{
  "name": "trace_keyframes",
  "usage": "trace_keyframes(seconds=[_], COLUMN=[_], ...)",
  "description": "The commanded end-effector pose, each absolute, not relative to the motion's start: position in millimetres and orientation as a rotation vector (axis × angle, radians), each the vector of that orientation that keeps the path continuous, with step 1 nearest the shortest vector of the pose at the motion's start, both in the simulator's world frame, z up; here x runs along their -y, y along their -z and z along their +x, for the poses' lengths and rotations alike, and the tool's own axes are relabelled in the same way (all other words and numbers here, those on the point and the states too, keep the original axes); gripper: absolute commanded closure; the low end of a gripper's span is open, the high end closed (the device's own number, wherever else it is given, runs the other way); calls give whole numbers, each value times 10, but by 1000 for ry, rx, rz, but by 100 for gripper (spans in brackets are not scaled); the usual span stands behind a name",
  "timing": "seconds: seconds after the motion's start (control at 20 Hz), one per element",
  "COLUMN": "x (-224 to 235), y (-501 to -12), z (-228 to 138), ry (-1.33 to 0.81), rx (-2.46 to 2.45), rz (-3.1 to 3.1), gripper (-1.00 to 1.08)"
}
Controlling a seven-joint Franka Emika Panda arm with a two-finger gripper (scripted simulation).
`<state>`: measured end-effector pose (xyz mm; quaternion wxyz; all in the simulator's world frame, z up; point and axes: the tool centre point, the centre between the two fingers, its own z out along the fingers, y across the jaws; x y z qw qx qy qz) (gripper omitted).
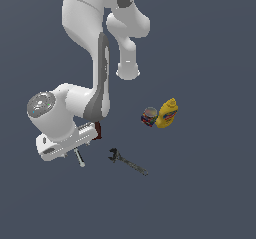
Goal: Pick up a designated object from a clutter of objects.
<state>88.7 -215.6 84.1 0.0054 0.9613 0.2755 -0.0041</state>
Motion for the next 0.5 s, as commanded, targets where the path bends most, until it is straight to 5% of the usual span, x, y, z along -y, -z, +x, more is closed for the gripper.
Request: trace_keyframes(seconds=[0.0,0.45], x=[2228,2305], y=[-727,-603], z=[889,876], ry=[6,3], rx=[-897,-925], rz=[3005,3002], gripper=[-92,-92])
